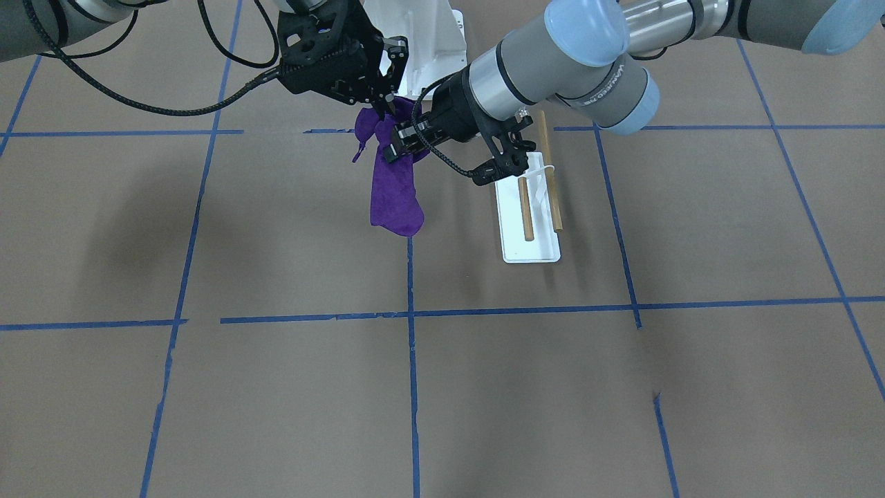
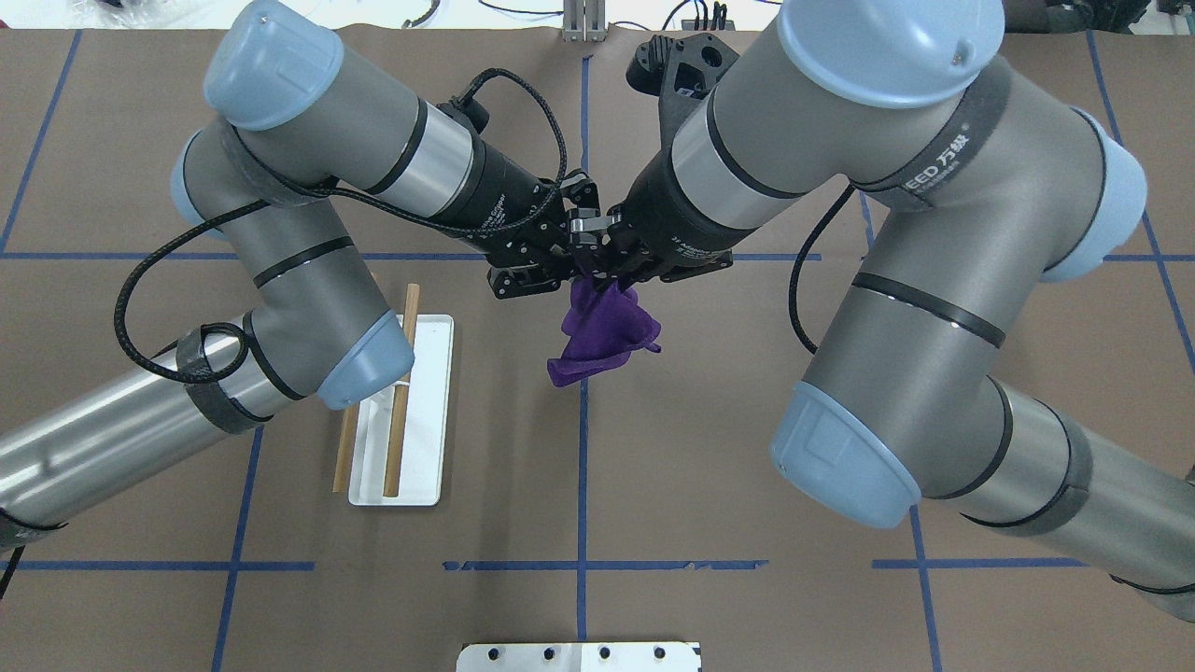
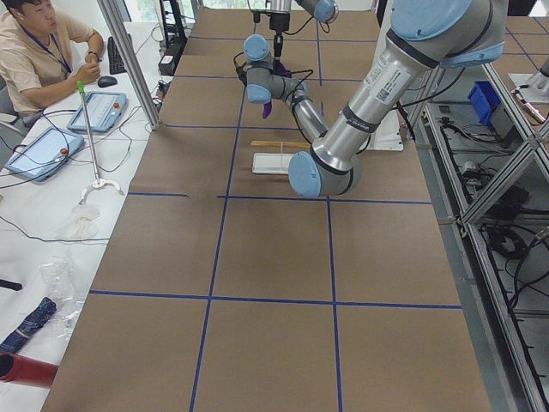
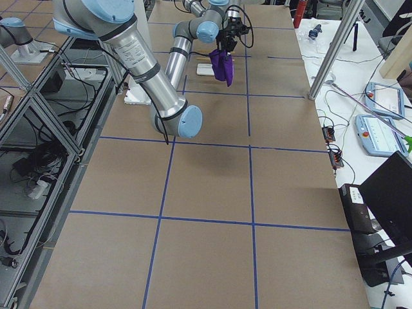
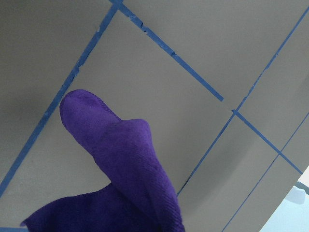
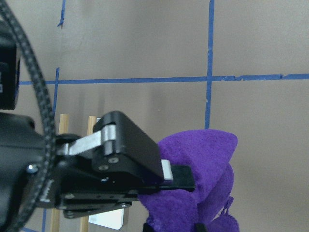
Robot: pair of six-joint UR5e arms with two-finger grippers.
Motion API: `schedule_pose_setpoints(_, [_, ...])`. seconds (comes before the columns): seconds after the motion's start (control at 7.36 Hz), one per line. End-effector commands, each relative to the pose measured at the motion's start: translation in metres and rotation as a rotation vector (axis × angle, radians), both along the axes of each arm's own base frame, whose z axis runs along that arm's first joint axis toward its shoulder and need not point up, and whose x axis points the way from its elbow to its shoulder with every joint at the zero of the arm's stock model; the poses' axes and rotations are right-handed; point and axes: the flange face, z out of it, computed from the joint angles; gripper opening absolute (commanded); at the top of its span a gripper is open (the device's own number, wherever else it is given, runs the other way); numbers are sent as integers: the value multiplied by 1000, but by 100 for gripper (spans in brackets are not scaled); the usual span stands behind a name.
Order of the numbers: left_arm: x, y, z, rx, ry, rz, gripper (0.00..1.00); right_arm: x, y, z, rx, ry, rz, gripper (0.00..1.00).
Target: Hang towel on rack
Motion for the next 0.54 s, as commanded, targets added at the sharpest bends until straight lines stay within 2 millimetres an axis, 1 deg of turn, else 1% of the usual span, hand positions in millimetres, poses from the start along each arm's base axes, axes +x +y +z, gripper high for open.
schedule_pose_setpoints(0.0, [-10, 5, 14, 26, -4, 0, 0, 23, 8, 22, 9, 2, 9, 100])
schedule_pose_setpoints(0.14, [-41, 26, 56, 165, -13, 4, 0, 49, 0, 44, -7, 17, 43, 100])
schedule_pose_setpoints(0.27, [-61, 38, 93, 339, -35, 16, 0, 65, -11, 61, -20, 12, 60, 100])
schedule_pose_setpoints(0.41, [-68, 34, 113, 394, -59, 14, 0, 75, -19, 81, -14, 22, 74, 100])
